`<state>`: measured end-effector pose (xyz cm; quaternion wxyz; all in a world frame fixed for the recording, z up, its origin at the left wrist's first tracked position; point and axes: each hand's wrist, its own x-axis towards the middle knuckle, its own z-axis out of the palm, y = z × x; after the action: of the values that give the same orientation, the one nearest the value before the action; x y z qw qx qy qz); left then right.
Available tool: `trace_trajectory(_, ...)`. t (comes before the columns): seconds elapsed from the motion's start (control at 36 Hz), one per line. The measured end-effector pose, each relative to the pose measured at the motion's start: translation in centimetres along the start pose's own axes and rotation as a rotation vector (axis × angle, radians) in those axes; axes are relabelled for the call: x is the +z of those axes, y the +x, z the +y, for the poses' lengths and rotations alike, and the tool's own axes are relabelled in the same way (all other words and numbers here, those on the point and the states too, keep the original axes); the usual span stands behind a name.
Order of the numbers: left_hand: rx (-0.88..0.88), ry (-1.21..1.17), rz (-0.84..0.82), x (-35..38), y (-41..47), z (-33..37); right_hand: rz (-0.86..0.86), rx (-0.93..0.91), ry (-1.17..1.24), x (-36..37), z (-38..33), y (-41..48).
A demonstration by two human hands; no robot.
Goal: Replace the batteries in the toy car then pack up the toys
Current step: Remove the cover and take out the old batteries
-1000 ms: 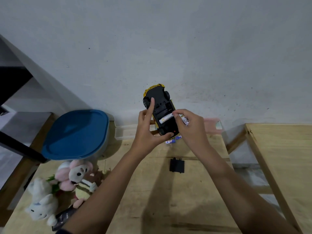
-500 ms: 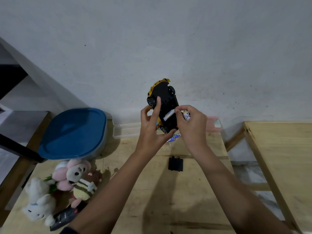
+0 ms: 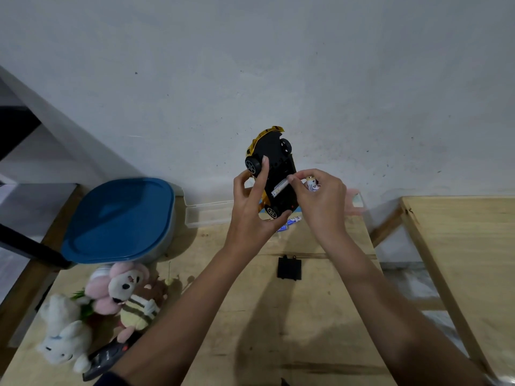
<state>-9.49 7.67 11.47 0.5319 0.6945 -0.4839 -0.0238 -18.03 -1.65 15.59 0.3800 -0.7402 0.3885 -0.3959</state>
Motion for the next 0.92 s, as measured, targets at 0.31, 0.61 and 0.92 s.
trace_trajectory(0.31, -0.025, -0.033, -0.020, -0.6, 0.1, 0.1, -0.031, 0.026, 0.040, -0.1, 0.5, -0.3)
trace_trajectory(0.61, -0.189, -0.224, -0.265, -2.6, 1.0, 0.2, -0.155, -0.220, 0.043, -2.9, -0.7, 2.4)
trace_trajectory(0.92, -0.270, -0.373, -0.490, -5.0, 2.3, 0.5, -0.515, -0.173, -0.027, -3.2, 0.0, 3.0)
